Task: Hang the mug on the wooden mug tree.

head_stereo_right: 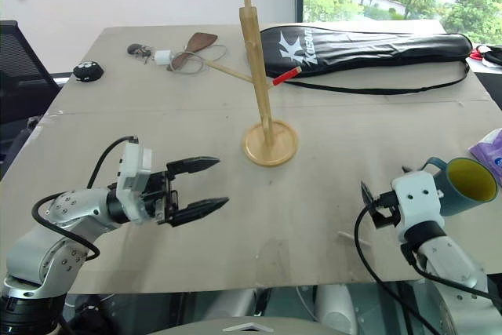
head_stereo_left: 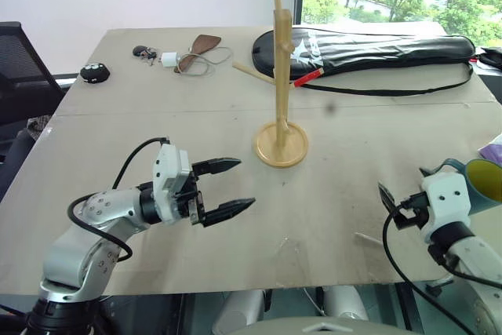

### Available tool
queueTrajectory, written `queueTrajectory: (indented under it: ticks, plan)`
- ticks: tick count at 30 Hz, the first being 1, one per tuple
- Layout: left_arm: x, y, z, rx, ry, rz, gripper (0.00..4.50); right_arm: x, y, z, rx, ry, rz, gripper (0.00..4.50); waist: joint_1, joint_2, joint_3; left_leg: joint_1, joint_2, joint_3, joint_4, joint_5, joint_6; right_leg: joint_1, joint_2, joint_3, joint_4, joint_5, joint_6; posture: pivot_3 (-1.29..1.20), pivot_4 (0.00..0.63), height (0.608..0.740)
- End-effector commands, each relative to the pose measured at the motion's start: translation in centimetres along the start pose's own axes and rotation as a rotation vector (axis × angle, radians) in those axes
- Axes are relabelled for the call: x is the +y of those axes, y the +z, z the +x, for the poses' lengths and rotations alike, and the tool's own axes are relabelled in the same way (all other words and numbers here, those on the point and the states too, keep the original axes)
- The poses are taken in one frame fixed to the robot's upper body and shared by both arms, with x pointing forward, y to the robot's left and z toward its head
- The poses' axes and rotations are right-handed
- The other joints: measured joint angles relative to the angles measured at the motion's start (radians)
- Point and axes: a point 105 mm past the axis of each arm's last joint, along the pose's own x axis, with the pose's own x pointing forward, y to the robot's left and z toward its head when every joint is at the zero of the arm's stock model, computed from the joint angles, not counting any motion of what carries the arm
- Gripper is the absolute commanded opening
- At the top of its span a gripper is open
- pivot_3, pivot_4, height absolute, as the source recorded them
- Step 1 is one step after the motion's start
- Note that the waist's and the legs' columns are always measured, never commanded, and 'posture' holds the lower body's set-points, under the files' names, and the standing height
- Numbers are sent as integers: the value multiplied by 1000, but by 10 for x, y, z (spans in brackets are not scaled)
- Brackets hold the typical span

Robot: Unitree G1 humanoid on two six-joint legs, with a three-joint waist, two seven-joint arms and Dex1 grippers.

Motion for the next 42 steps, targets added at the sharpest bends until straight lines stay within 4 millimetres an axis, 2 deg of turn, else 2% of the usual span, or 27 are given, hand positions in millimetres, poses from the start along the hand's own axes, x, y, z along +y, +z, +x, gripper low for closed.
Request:
queueTrajectory:
  ticks: [1,5,9,19,27,39,42]
  plan:
    - [-7,13,4,-22,-117,59,4500,-4,2,-6,1,-111,35,4478,-1,0,0,0,0,0,0,0,0,0,0,0,0,0,0,0,150,740]
    - [-4,17,12,-24,-178,84,4500,-11,-6,-6,19,-273,111,4478,-2,0,0,2,0,1,0,0,0,1,0,1,1,0,0,0,150,740]
    - [-2,18,14,-13,-216,99,4500,-15,-5,-4,3,-377,153,4478,-16,0,0,3,0,2,-1,0,0,0,1,2,1,0,0,0,150,740]
    - [0,15,8,1,-237,100,4500,-1,4,20,-30,-350,221,4478,-27,0,0,4,0,2,-2,0,0,0,1,3,1,0,0,0,150,740]
    - [-3,17,10,-4,-240,99,4500,-19,1,31,-5,-463,247,4478,-27,1,0,4,0,2,-2,0,0,0,1,3,1,0,0,0,150,740]
    - [-1,19,11,-10,-216,103,4500,-38,5,48,-13,-507,255,4478,-29,1,0,4,0,2,-2,0,0,0,1,3,1,0,0,0,150,740]
    - [0,18,11,-10,-210,104,4500,-39,6,54,-12,-504,245,3623,-30,1,0,4,1,2,-2,0,0,0,1,3,1,0,0,0,150,740]
